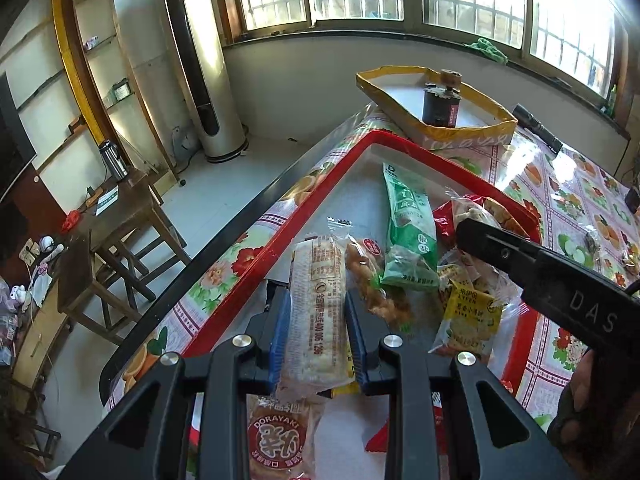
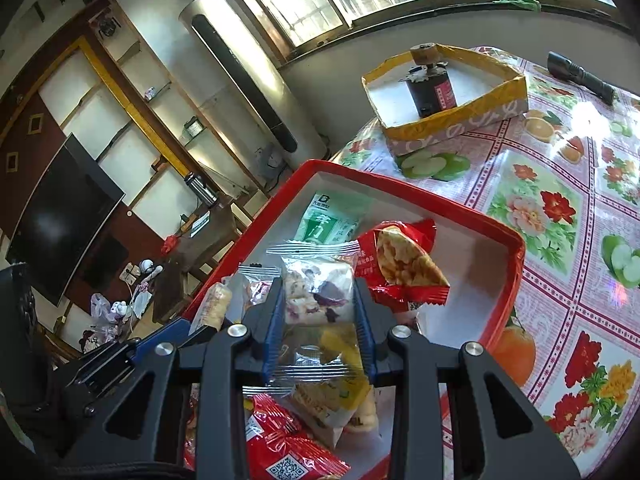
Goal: Organize snacks
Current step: 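Lower both snacks into the tray and open both tools, then withdraw both open tools from the tray toward the last snacks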
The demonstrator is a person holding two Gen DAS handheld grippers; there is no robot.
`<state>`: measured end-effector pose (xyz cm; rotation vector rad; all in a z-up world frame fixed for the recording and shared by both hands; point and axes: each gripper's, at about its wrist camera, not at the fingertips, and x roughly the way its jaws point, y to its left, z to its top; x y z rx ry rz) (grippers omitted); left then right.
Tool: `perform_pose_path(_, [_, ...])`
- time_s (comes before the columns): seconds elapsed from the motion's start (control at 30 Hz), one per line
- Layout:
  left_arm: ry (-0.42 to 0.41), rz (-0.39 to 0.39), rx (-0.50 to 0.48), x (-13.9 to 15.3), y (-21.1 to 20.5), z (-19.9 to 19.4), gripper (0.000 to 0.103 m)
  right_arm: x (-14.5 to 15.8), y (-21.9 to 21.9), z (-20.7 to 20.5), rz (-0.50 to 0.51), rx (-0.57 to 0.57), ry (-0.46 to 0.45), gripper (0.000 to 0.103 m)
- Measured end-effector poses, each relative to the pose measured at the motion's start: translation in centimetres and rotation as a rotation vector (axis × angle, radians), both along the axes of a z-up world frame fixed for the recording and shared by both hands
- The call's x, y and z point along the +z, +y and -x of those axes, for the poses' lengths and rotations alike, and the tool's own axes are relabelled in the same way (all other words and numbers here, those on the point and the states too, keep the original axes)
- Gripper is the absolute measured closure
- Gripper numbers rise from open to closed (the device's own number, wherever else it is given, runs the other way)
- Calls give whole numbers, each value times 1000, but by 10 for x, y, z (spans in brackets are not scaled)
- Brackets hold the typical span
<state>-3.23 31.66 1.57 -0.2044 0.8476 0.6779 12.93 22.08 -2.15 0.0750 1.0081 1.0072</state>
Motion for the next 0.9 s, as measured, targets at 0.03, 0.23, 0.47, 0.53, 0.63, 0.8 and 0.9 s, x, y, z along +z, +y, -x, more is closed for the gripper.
perform_pose_path(0.03, [1,-1,1,0,0,0,76,0,1,0,0,1,-1,68])
perform_pose_path(0.23, [16,-14,4,-1,-2,-1,74,1,2,0,-12,3,-8,66])
perform_pose_path(0.47, [43,-22,-19,1,-11,0,46,6,-8,-2,-47,-26,9,59])
perform_pose_path(0.53, [34,-20,-24,5,-13,3,45,10,-15,-2,-60,-44,12,59])
perform_pose_path(0.63, [20,-25,-22,11,-17,5,42,15,-31,-3,-71,-71,15,59])
perform_pose_path(0.8, [12,-12,-41,16,-27,3,41,19,-70,-7,-72,-137,8,57])
perform_pose_path(0.9, [11,-7,-68,18,-38,0,41,15,-98,-9,-58,-191,17,56])
